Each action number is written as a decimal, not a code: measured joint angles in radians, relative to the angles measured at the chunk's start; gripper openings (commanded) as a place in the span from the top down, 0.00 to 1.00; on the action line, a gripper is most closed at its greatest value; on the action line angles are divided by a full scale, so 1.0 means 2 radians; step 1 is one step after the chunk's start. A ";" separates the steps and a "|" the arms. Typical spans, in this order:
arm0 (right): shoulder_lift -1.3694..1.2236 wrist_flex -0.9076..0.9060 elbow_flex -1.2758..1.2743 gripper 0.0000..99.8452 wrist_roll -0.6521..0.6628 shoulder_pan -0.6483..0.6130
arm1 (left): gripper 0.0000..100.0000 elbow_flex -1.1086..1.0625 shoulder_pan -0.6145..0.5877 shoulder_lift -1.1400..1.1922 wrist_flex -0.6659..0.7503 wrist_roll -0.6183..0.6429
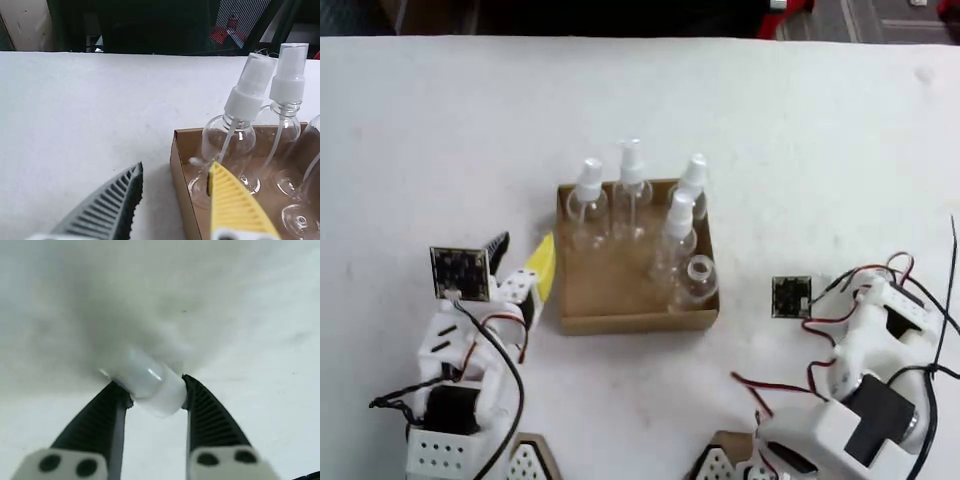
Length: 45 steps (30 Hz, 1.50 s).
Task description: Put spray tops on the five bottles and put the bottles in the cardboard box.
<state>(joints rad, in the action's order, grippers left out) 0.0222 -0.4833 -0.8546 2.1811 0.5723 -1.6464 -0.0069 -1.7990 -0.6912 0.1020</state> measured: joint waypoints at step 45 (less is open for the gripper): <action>0.015 -0.235 0.154 0.76 -0.564 -0.083 | 0.79 0.000 0.000 0.000 0.000 0.000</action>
<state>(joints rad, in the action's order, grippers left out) 0.0514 -0.9528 -0.5462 1.0533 0.4066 -1.6464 -0.0069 -1.7990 -0.6912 0.1020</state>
